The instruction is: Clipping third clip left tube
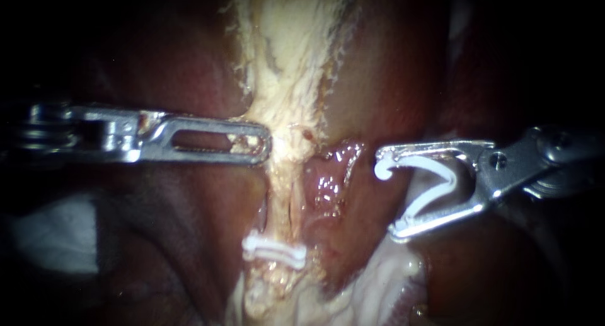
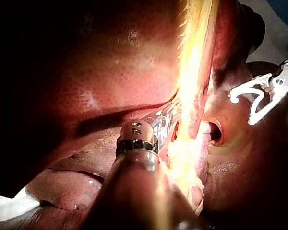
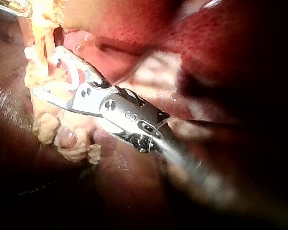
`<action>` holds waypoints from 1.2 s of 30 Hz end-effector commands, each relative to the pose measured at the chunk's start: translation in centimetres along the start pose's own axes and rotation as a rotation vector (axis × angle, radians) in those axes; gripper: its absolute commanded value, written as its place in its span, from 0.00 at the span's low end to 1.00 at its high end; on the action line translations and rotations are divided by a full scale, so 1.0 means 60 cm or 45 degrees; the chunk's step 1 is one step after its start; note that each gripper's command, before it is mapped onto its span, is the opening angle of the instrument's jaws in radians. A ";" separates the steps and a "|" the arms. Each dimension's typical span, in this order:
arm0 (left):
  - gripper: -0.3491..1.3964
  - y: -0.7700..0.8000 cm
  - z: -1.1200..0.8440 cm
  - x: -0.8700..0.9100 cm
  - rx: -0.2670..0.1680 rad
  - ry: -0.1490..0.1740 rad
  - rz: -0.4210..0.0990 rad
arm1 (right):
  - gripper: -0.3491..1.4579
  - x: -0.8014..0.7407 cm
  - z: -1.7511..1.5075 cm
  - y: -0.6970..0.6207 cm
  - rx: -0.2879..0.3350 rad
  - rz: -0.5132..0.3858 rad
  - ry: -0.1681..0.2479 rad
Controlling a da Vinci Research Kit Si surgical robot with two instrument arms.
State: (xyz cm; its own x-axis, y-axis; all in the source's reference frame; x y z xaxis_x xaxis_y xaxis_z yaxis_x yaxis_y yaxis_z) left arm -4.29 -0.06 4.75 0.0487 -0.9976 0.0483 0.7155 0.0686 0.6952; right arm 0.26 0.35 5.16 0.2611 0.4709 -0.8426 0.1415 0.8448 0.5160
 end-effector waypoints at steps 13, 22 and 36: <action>0.00 -0.0001 -0.0003 0.0000 0.000 0.000 -0.001 | 0.51 0.0002 0.0000 -0.0003 0.001 -0.001 0.000; 0.00 -0.0014 -0.0058 -0.0022 0.000 0.014 -0.009 | 0.51 0.0000 0.0002 -0.0004 0.001 -0.002 0.000; 0.00 -0.0004 -0.0106 -0.0023 -0.008 -0.004 -0.010 | 0.52 -0.0011 0.0041 -0.0010 -0.014 -0.004 0.002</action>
State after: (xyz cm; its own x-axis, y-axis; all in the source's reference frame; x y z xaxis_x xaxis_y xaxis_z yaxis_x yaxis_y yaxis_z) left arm -3.87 0.07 4.26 0.0411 -0.9981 0.0448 0.7199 0.0607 0.6914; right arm 0.50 0.20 5.23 0.2588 0.4705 -0.8436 0.1311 0.8482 0.5133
